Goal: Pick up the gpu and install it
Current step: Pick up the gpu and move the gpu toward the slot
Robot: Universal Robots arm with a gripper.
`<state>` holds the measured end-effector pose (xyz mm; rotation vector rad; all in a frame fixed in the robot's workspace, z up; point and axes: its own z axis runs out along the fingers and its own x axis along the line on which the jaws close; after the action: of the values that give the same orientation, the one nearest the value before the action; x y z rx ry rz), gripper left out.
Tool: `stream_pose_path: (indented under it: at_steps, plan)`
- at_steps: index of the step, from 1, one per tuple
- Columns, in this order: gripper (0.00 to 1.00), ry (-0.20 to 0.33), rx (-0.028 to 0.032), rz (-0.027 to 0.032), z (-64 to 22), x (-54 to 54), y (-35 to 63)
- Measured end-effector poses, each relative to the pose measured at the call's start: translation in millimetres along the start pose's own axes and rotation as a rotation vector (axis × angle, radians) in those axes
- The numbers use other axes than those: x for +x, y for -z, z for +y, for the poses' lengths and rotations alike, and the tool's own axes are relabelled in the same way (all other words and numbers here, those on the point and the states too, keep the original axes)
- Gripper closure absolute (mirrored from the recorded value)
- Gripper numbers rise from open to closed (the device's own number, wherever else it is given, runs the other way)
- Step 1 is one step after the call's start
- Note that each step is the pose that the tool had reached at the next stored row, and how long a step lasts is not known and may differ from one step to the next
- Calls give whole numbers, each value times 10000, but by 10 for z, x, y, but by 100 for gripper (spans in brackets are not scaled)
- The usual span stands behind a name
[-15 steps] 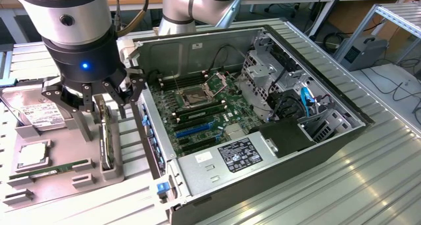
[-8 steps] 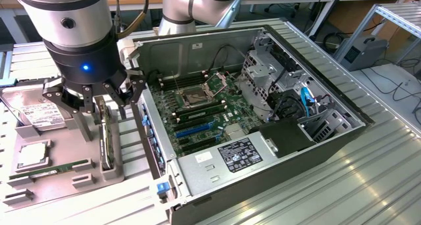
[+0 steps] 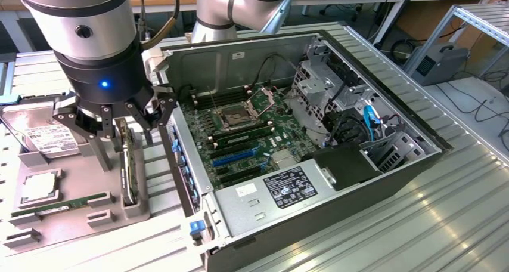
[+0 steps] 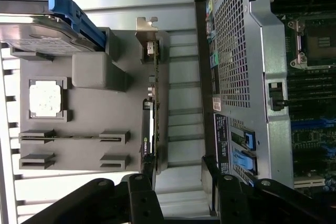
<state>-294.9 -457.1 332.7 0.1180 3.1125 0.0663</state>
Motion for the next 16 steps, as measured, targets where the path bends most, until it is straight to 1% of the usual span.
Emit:
stream_pose_path:
  at_steps: [16]
  plan:
    - [52,0,0,-1,-3,2,-61]
